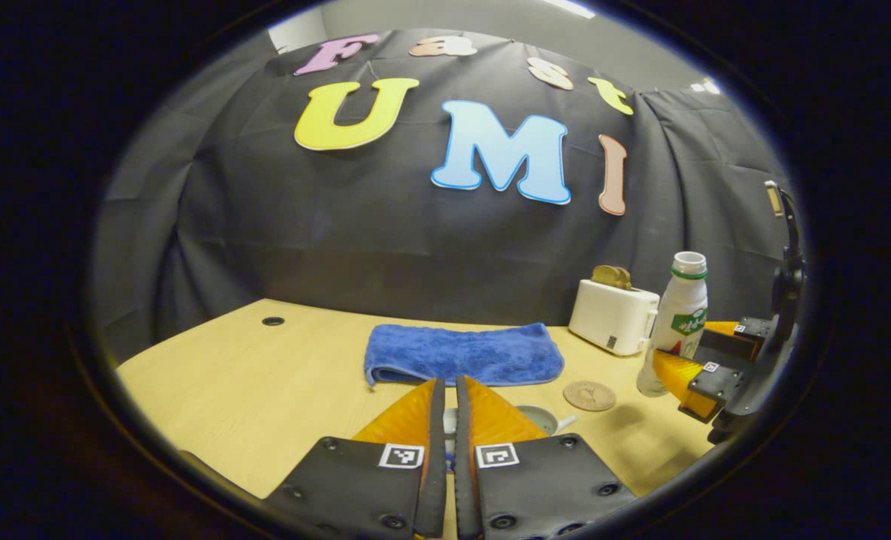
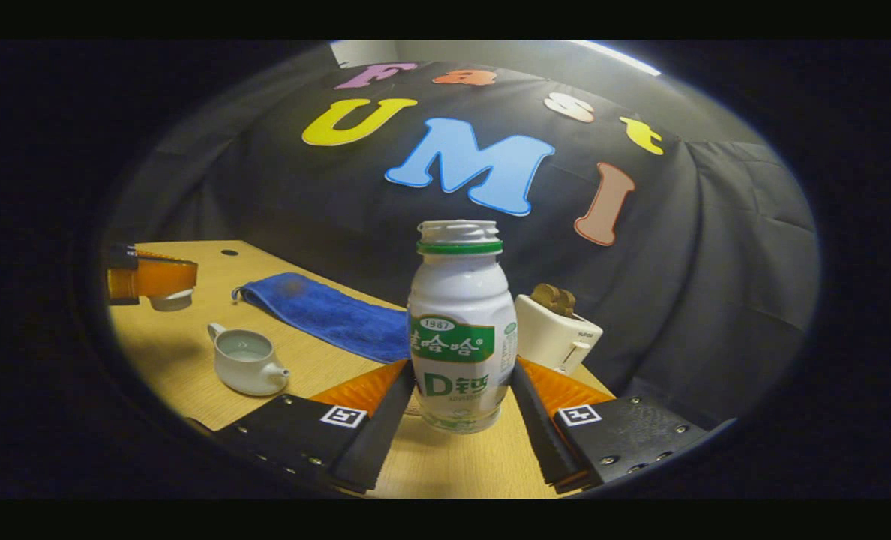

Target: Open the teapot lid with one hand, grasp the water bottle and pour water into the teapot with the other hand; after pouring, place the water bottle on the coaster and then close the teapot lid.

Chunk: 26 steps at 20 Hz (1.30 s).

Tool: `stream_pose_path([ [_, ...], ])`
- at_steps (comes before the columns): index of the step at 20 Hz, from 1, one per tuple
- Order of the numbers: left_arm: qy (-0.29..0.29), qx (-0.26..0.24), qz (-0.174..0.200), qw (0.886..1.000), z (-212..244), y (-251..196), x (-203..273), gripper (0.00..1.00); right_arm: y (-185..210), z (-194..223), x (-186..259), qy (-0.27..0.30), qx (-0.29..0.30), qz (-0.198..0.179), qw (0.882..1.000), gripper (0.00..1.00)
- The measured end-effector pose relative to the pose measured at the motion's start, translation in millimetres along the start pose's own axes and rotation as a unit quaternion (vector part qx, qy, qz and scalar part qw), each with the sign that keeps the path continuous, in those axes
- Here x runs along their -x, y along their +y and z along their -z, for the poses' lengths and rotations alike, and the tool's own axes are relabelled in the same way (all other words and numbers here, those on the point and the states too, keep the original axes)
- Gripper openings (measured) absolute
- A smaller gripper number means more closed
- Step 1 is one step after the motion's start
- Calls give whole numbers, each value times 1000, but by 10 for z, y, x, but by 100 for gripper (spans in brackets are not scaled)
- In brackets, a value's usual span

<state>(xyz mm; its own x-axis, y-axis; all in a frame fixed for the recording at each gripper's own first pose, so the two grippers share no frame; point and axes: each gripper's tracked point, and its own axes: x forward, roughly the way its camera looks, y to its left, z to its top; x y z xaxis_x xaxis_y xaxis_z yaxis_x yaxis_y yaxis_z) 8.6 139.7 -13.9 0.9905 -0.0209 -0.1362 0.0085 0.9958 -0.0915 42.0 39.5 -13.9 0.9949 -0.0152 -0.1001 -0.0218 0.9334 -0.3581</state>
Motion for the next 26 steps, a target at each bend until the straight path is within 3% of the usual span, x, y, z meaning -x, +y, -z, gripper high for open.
stream_pose_path([
  [1,0,-6,1,1000,-12,-60,-43,11,5,50,16,-2,-5,-2,1000,77],
  [3,0,-14,6,1000,-58,-195,-150,15,-6,49,17,-7,-10,-8,1000,77],
  [10,-1,-37,17,999,-4,-556,-406,15,-137,55,39,-15,-15,-2,1000,78],
  [11,-2,-36,20,999,11,-592,-430,11,-200,82,27,-15,-17,-2,1000,78],
  [12,-2,-35,23,999,18,-624,-454,15,-231,93,34,-14,-18,-3,1000,77],
  [13,-1,-35,26,999,63,-650,-485,11,-264,120,54,-13,-19,-2,1000,78],
  [14,3,-36,27,999,100,-664,-516,15,-281,146,63,-13,-21,-2,1000,78],
  [15,6,-36,27,999,138,-671,-542,11,-295,166,54,-12,-24,-2,1000,78],
  [16,10,-35,28,999,165,-680,-558,15,-304,179,46,-11,-27,-2,1000,78],
  [26,6,-72,28,997,242,-794,-604,12,-381,285,16,-4,-35,-3,999,78],
])
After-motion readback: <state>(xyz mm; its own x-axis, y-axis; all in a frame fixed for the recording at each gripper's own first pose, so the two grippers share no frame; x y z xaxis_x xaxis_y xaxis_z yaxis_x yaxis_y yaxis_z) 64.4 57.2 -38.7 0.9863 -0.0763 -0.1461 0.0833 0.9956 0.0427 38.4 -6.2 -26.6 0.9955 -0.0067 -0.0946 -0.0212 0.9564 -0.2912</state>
